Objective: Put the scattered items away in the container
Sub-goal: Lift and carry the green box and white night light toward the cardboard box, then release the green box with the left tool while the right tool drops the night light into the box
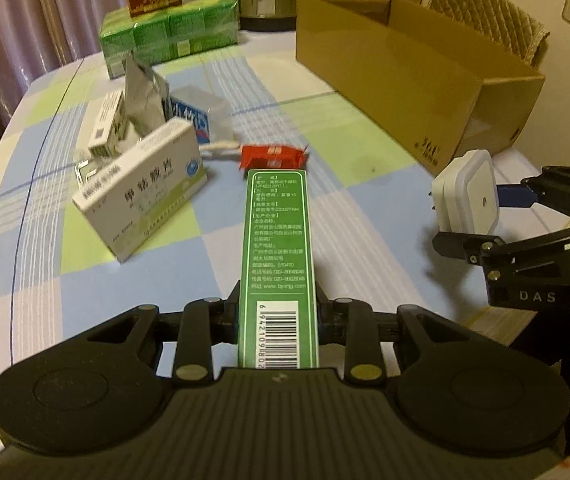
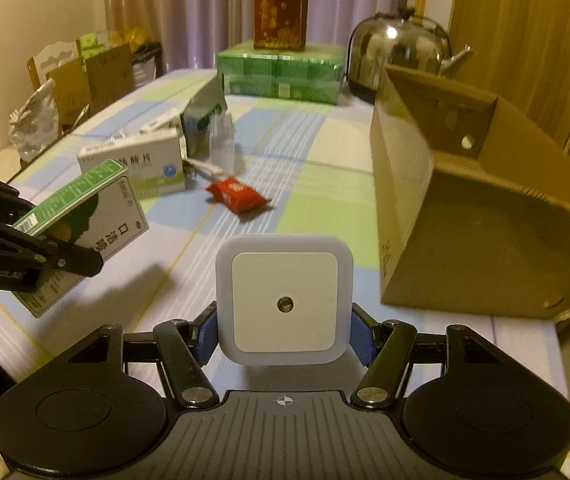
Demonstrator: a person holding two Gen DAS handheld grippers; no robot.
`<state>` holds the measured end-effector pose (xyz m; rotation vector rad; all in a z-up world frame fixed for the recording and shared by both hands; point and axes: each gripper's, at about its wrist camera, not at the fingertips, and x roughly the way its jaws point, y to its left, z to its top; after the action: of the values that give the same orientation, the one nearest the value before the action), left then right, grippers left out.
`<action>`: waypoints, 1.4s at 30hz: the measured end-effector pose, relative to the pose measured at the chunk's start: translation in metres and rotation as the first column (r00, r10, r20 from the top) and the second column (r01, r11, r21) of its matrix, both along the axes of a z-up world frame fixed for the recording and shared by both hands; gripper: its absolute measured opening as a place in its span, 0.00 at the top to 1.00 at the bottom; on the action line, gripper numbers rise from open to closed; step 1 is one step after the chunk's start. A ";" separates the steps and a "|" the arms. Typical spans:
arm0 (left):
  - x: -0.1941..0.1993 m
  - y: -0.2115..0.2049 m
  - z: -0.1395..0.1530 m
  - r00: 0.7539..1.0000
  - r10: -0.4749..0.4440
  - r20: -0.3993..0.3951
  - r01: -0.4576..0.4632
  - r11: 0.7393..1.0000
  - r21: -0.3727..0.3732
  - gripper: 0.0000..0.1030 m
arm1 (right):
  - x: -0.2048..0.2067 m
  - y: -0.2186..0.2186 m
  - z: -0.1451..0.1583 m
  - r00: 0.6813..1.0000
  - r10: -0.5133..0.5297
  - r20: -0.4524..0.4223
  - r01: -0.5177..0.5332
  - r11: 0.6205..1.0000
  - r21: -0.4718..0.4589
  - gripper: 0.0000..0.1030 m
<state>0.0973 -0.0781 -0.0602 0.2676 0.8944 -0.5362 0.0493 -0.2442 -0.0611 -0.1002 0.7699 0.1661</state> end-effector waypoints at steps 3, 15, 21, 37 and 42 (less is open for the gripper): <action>-0.001 -0.006 0.010 1.000 -0.014 0.023 0.015 1.000 -0.014 0.75 | -0.004 -0.002 0.013 0.999 -0.001 0.032 0.002 1.000 -0.007 0.40; 0.017 -0.064 0.059 0.981 -0.138 0.134 0.149 0.986 -0.074 0.75 | -0.006 -0.038 0.082 0.971 -0.051 0.235 0.068 0.996 -0.063 0.40; 0.042 -0.113 0.089 0.958 -0.220 0.186 0.239 0.967 -0.090 0.75 | 0.018 -0.081 0.104 0.955 -0.106 0.276 0.134 0.987 -0.085 0.40; 0.125 -0.248 0.090 0.924 -0.349 0.159 0.363 0.929 -0.068 0.75 | 0.110 -0.172 0.084 0.990 -0.099 0.099 0.115 0.980 -0.162 0.40; 0.145 -0.272 0.070 0.921 -0.373 0.111 0.381 0.923 -0.056 0.75 | 0.126 -0.180 0.064 0.997 -0.073 0.021 0.076 0.980 -0.182 0.40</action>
<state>0.2419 -0.3497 0.0097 0.3977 0.7256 -0.9067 0.1756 -0.4237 0.0029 -0.2460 0.7723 0.0231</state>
